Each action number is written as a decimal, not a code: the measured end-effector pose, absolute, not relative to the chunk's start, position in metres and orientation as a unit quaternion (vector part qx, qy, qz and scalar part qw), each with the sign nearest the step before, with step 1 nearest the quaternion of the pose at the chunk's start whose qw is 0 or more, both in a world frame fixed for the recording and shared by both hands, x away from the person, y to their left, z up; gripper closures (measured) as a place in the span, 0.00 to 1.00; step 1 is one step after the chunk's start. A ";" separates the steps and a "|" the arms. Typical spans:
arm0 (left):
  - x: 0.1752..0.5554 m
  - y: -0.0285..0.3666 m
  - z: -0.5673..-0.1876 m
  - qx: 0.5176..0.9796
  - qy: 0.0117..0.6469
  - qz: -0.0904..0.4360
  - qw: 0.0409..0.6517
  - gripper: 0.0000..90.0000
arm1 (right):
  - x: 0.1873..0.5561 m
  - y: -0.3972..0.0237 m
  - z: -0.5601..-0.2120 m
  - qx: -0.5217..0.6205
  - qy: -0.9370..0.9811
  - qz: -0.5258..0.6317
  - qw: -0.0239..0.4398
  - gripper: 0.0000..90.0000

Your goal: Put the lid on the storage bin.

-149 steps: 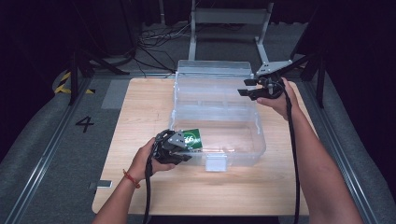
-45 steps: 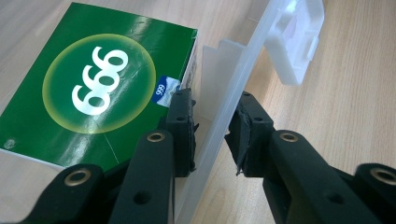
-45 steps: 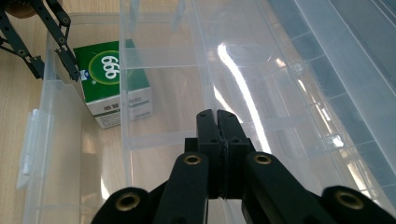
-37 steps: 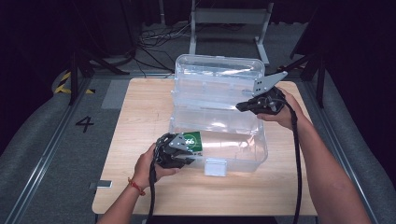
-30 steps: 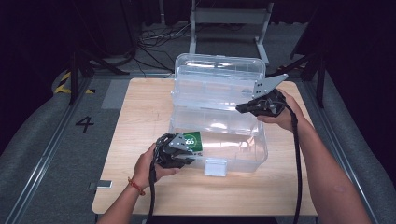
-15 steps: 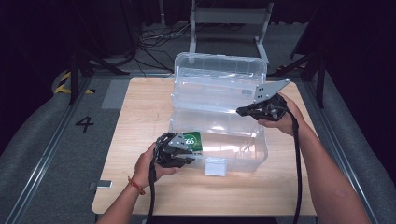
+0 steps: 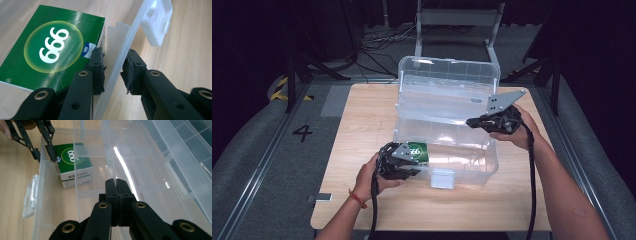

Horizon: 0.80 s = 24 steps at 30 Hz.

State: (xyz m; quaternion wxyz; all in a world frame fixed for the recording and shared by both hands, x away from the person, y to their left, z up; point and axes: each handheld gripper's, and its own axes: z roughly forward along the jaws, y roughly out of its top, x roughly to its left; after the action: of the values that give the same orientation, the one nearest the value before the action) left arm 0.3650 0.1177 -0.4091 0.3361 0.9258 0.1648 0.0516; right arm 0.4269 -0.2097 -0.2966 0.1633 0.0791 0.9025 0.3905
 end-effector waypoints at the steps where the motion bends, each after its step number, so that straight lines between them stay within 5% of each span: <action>1: 0.365 0.118 -0.409 0.926 0.165 0.052 0.336 0.79 | 0.426 -0.210 -0.297 0.079 0.902 0.391 0.165 1.00; 24: 0.365 0.118 -0.409 0.926 0.164 0.056 0.336 0.78 | 0.409 -0.214 -0.305 0.072 0.898 0.399 0.173 1.00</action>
State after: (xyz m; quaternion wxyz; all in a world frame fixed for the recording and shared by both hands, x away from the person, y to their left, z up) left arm 0.3645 0.1176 -0.4091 0.3365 0.9256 0.1641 0.0559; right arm 0.4092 -0.2137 -0.3048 0.1728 0.0720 0.8975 0.3992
